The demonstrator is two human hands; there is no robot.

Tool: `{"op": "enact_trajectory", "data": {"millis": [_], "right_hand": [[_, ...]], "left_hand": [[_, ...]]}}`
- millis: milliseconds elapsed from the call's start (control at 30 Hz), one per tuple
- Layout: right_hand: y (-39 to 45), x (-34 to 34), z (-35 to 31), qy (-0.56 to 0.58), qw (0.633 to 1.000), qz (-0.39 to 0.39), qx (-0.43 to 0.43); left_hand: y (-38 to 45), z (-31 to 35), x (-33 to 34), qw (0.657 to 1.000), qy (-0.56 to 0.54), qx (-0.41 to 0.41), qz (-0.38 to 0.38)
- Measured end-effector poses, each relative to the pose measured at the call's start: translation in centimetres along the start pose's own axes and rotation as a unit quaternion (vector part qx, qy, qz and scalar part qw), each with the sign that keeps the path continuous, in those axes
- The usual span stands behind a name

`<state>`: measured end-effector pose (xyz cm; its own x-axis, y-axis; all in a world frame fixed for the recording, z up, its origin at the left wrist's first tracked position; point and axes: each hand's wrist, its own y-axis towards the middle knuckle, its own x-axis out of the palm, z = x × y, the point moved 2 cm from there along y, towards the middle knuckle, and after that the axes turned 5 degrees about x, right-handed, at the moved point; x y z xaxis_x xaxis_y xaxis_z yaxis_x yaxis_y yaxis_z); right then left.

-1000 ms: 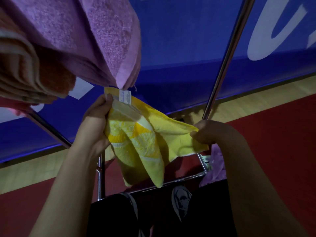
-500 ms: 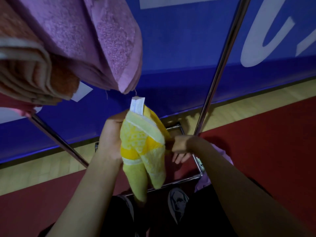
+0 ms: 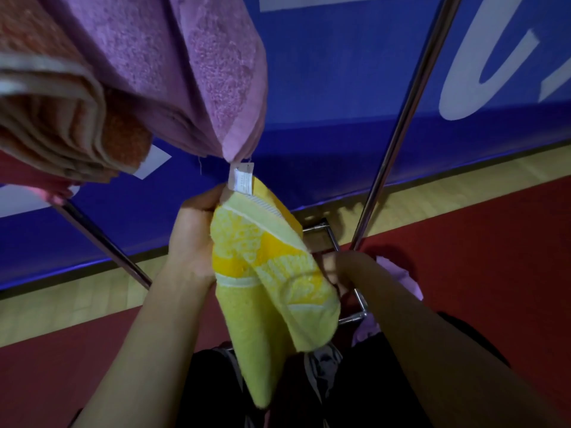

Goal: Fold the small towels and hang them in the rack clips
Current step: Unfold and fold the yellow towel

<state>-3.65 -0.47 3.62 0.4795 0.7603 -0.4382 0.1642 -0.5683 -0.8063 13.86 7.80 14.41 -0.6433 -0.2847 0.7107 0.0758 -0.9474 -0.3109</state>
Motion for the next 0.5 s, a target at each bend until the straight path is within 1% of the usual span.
{"op": "enact_trajectory", "data": {"millis": [33, 67, 100, 133, 200, 233, 267, 300, 333, 367, 400, 433, 467, 500], "right_hand": [[-0.6, -0.6, -0.7, -0.049, 0.999, 0.013, -0.013], [-0.9, -1.0, -1.2, -0.101, 0.994, 0.018, -0.045], [-1.1, -1.6, -1.8, -0.107, 0.99, 0.033, -0.085], [-0.8, -2.4, -2.2, -0.073, 0.989, 0.049, -0.118], [-0.8, -4.4, -2.8, 0.02, 0.983, 0.104, -0.149], [-0.9, -5.5, -2.8, 0.07, 0.976, 0.135, -0.159], [-0.8, -6.3, -2.5, 0.129, 0.966, 0.153, -0.166], [-0.7, -7.0, -2.3, 0.181, 0.956, 0.157, -0.17], [-0.5, -7.5, -2.0, 0.215, 0.948, 0.16, -0.17], [-0.4, -7.8, -1.7, 0.232, 0.945, 0.157, -0.171], [-0.6, -7.8, -1.6, 0.236, 0.944, 0.155, -0.173], [-0.8, -7.8, -1.6, 0.233, 0.945, 0.151, -0.175], [-0.8, -7.9, -1.8, 0.232, 0.944, 0.146, -0.184], [-1.1, -8.0, -2.0, 0.224, 0.944, 0.142, -0.195]], "left_hand": [[-0.2, 0.1, 0.1, 1.0, -0.004, -0.007, -0.006], [-0.1, 0.3, -0.1, 1.0, 0.009, -0.003, -0.001], [-0.2, 0.4, -0.2, 1.0, 0.024, -0.004, 0.004], [-0.4, 0.6, -0.2, 0.999, 0.032, 0.002, 0.002], [-0.9, 1.2, -0.2, 0.998, 0.053, 0.026, 0.013], [-0.9, 1.5, -0.3, 0.995, 0.084, 0.045, 0.015], [-0.5, 1.9, -0.8, 0.986, 0.146, 0.078, 0.026], [0.0, 2.2, -1.5, 0.965, 0.225, 0.125, 0.043], [0.4, 2.5, -2.2, 0.931, 0.309, 0.18, 0.068], [0.8, 2.8, -2.9, 0.889, 0.383, 0.227, 0.108], [1.1, 3.0, -3.6, 0.852, 0.427, 0.258, 0.157], [1.2, 3.1, -4.1, 0.831, 0.444, 0.268, 0.202], [1.2, 3.2, -4.3, 0.823, 0.45, 0.265, 0.223], [1.2, 3.2, -4.5, 0.82, 0.458, 0.256, 0.229]]}}
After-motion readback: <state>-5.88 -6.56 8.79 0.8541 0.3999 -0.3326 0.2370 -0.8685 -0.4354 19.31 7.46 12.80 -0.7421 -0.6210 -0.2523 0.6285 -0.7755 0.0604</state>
